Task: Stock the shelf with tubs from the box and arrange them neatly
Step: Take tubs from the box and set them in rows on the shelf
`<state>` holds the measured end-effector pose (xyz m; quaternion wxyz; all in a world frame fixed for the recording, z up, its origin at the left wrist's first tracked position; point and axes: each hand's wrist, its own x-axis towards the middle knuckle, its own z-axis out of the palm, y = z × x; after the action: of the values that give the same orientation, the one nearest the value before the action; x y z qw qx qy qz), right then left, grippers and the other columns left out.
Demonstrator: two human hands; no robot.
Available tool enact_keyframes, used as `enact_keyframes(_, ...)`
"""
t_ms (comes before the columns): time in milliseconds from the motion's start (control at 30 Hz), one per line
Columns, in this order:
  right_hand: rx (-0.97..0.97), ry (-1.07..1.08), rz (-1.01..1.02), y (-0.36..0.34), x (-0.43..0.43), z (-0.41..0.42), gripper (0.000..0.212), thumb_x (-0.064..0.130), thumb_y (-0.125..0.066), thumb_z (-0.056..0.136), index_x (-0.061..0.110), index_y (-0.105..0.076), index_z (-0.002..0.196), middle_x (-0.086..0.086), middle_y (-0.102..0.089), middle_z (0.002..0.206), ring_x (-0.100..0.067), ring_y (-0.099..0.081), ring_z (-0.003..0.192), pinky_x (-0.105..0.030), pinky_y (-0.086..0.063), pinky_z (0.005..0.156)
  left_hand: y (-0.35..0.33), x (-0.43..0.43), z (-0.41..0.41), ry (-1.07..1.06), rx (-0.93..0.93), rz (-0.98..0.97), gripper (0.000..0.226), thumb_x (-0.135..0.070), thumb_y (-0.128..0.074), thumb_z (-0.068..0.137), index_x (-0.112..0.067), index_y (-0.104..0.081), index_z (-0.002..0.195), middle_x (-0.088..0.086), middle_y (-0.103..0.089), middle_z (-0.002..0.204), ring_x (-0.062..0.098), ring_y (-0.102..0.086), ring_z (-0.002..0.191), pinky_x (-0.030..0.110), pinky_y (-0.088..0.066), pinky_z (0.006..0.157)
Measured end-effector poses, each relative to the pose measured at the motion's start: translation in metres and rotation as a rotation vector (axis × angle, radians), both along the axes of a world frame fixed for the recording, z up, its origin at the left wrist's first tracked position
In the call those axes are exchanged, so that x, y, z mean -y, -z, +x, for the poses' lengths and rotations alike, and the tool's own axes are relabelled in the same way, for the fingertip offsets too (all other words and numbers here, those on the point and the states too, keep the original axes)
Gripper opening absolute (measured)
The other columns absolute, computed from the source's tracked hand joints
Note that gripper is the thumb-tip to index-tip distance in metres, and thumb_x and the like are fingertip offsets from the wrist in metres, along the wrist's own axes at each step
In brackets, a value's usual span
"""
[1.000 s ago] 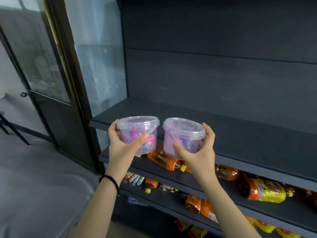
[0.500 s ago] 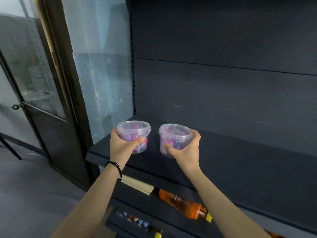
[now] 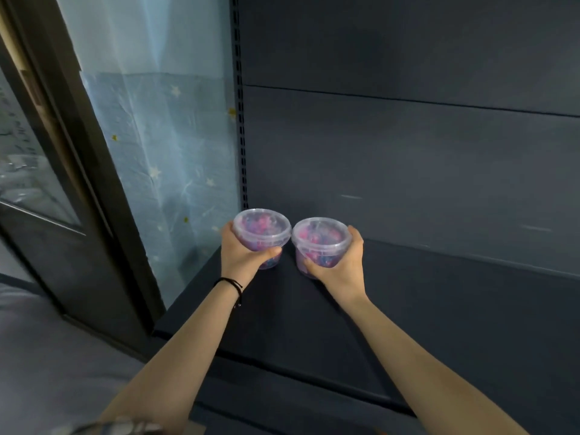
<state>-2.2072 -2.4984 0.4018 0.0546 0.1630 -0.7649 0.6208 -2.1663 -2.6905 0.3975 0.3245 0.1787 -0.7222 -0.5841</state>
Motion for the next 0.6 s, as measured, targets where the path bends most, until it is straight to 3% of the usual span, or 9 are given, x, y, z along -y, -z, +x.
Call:
enact_keyframes(200,0.008,0.139,0.076,0.004,0.034,-0.018,0.107,0.042,-0.088,0.056,0.037,-0.022,0.14,0.01,-0.033,0.142,-0.007,-0.04,0.127,-0.03,-0.044,0.097,0.011,0.026,-0.041,0.047,-0.011,-0.003,0.086,-0.016,-0.093,0.051,-0.019,-0.042,0.12,-0.005,-0.05,0.118,0.01,-0.054,0.109,0.01,-0.043,0.08)
enact_keyframes(333,0.036,0.225,0.121,0.004,0.05,-0.035,0.112,0.043,-0.087,0.059,0.03,-0.017,0.146,0.008,-0.027,0.148,-0.01,-0.036,0.131,-0.032,-0.042,0.099,0.017,0.036,-0.062,0.08,0.019,0.01,0.099,-0.03,-0.092,0.046,-0.016,-0.04,0.129,-0.002,-0.052,0.124,0.013,-0.054,0.114,0.031,-0.049,0.096)
enact_keyframes(433,0.068,0.255,0.171,0.003,0.056,-0.045,0.116,0.047,-0.085,0.061,0.031,-0.01,0.148,0.008,-0.021,0.153,-0.016,-0.035,0.136,-0.042,-0.044,0.102,0.014,0.043,-0.072,0.113,0.159,-0.054,0.123,-0.051,-0.086,0.039,-0.018,-0.027,0.141,-0.002,-0.048,0.134,0.018,-0.051,0.122,0.043,-0.045,0.102)
enact_keyframes(533,0.08,0.25,0.203,0.002,0.054,-0.049,0.118,0.044,-0.085,0.062,0.032,-0.006,0.149,0.008,-0.019,0.155,-0.017,-0.032,0.138,-0.042,-0.041,0.104,0.009,0.052,-0.075,0.164,0.305,-0.124,0.138,-0.047,-0.09,0.048,-0.015,-0.005,0.151,0.005,-0.035,0.149,0.026,-0.037,0.136,0.046,-0.035,0.11)
enact_keyframes(600,0.092,0.218,0.205,0.002,0.049,-0.047,0.122,0.04,-0.086,0.063,0.03,-0.002,0.151,0.007,-0.014,0.157,-0.017,-0.024,0.142,-0.04,-0.035,0.109,0.007,0.057,-0.072,0.168,0.372,-0.16,0.138,-0.047,-0.089,0.051,-0.013,0.0,0.152,0.007,-0.033,0.151,0.028,-0.033,0.138,0.046,-0.032,0.112)
